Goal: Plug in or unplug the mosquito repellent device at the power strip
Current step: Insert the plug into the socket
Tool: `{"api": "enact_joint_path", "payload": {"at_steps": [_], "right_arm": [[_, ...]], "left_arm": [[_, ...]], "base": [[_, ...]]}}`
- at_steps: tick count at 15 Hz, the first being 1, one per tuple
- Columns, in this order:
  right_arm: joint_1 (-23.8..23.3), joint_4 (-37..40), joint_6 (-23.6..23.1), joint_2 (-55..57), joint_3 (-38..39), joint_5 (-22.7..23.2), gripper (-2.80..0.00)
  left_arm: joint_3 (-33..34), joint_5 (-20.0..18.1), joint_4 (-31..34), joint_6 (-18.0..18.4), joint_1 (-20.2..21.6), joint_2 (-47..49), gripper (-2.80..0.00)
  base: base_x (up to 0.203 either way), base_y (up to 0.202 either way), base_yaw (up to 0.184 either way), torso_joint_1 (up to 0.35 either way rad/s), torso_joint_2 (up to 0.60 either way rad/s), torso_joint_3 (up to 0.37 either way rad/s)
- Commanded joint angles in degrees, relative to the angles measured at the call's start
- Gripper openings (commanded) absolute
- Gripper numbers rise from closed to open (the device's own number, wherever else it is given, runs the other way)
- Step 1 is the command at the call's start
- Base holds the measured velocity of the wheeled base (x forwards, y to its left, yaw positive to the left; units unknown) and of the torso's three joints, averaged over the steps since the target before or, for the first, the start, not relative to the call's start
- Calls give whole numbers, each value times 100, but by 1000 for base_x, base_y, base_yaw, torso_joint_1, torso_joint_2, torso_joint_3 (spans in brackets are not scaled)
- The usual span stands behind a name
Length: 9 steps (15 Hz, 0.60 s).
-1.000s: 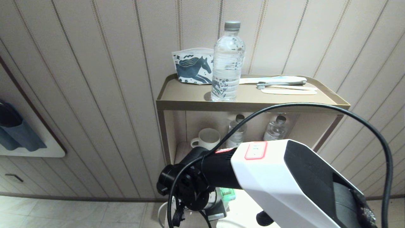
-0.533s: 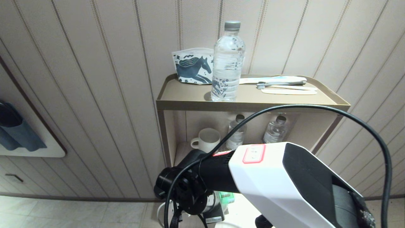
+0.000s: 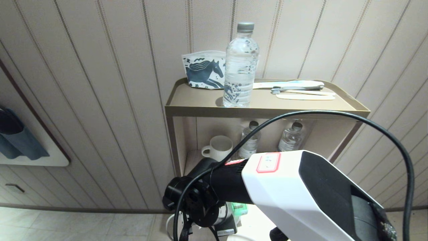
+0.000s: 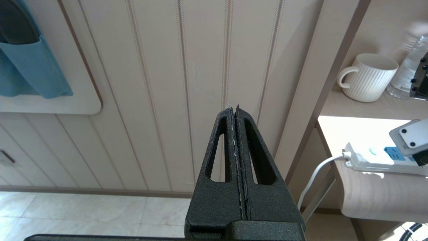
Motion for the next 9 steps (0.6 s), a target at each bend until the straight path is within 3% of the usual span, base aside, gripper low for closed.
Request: {"api": "enact_joint_path", "payload": {"at_steps": [1,9], "right_arm": [[-5,27,-31,-9,1,-11,-280],[4,18,-51,-9,1,-1,-280]], "left_arm": [[0,3,-3,0,4,0,-280],[0,-2,-3,0,4,0,-280]], "base": [[0,0,0,0,0,0],[0,0,0,0,0,0]]}}
